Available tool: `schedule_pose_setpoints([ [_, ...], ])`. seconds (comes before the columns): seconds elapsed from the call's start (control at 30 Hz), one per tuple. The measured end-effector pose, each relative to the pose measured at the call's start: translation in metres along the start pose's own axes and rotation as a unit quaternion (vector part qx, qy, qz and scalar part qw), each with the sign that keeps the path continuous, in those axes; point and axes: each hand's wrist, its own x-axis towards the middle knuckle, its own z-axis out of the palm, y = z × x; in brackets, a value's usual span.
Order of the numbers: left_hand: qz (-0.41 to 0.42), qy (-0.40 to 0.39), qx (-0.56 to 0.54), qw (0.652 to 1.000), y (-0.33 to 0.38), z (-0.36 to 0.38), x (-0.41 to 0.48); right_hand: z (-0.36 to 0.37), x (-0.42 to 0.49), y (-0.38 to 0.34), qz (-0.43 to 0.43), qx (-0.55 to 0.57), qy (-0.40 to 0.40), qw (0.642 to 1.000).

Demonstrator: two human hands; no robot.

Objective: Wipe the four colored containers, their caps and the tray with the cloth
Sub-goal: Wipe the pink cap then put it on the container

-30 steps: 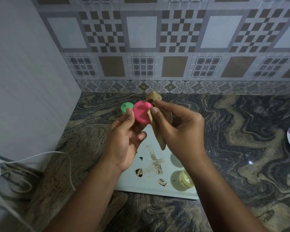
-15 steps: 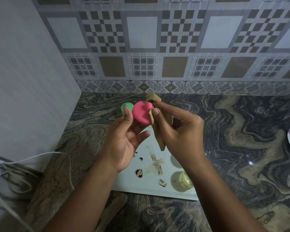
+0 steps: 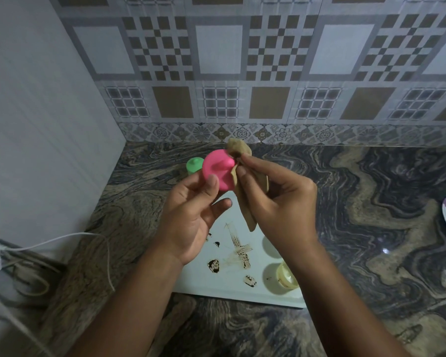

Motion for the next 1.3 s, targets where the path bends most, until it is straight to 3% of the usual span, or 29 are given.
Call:
schedule_pose_setpoints([
  [0.5,-0.072,0.061,0.003,0.996,0.005,-0.002,0.002,0.001,0.006,-0.007,0.067,-0.010,-0.022,0.997],
  [0.7,-0.027,-0.048,0.021,0.998,0.002,-0.009,-0.005,0.000,0.006,-0.012,0.068,0.007,-0.016,0.998],
  [0.9,-0.042,0.032,0.003,0.999,0.003,0.000,-0.003,0.000,0.006,-0.017,0.066,0.006,-0.012,0.998],
  [1.07,0.003,0.107,0.133,0.985,-0.001,-0.002,0.002,0.002,0.001,-0.008,0.089,0.004,-0.011,0.996],
  [1.3,0.038,0.077,0.230,0.969,-0.001,-0.007,0.000,0.000,0.002,-0.001,0.099,0.028,-0.010,0.995],
])
